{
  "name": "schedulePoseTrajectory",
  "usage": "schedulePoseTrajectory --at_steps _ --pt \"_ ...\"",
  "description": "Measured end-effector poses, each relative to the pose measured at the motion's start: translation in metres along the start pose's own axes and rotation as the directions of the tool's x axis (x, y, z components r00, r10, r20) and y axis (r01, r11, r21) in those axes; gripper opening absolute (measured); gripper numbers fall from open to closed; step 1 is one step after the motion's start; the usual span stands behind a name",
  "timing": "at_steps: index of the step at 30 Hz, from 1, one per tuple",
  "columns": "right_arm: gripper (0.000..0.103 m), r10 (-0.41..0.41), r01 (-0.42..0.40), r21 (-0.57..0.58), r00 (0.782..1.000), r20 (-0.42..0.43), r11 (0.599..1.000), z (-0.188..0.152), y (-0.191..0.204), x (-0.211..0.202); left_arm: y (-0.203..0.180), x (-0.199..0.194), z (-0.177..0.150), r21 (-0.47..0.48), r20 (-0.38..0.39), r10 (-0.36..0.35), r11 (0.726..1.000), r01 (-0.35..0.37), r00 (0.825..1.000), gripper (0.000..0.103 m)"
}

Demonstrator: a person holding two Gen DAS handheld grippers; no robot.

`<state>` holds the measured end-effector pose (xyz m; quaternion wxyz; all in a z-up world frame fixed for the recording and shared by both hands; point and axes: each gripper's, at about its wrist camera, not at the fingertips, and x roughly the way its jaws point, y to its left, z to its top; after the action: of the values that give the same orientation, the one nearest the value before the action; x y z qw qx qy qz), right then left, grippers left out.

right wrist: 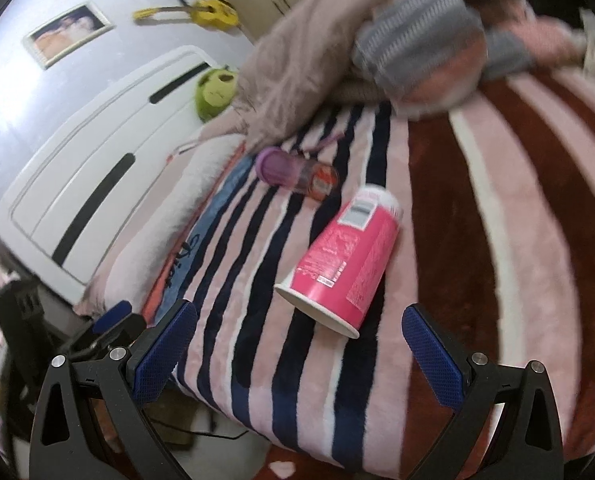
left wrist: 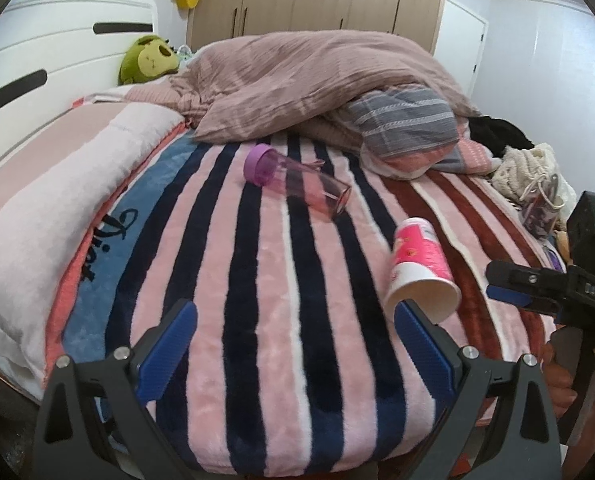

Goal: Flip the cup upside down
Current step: 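Move the right gripper toward the pink paper cup lying on its side, then grasp the pink paper cup around its body with the right gripper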

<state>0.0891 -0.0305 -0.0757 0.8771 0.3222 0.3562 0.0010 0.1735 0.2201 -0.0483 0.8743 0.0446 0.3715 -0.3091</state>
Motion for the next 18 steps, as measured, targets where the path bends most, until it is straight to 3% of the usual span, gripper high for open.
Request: schedulePoseTrajectory --at_steps 10,11,13,18 --pt "0.103 0.115 -0.096 0.161 0.987 -0.11 0.982 0.012 -0.025 0.069 0.015 0.029 0.002 -0.011 -0.044 0.013 1.0 -0.013 0.999 0.098" --pt "0.1 0.118 -0.097 0.174 0.986 -0.119 0.98 0.014 -0.027 0.074 0.015 0.03 0.002 -0.012 -0.046 0.012 1.0 -0.012 0.999 0.098" --pt "0.086 0.125 -0.094 0.203 0.981 -0.147 0.975 0.014 -0.031 0.084 0.017 0.032 0.002 -0.013 -0.051 0.013 1.0 -0.013 0.999 0.098" --pt "0.084 0.136 -0.098 0.221 0.978 -0.16 0.97 0.013 -0.033 0.087 0.022 0.032 0.001 -0.031 -0.064 0.009 0.999 -0.011 0.998 0.098"
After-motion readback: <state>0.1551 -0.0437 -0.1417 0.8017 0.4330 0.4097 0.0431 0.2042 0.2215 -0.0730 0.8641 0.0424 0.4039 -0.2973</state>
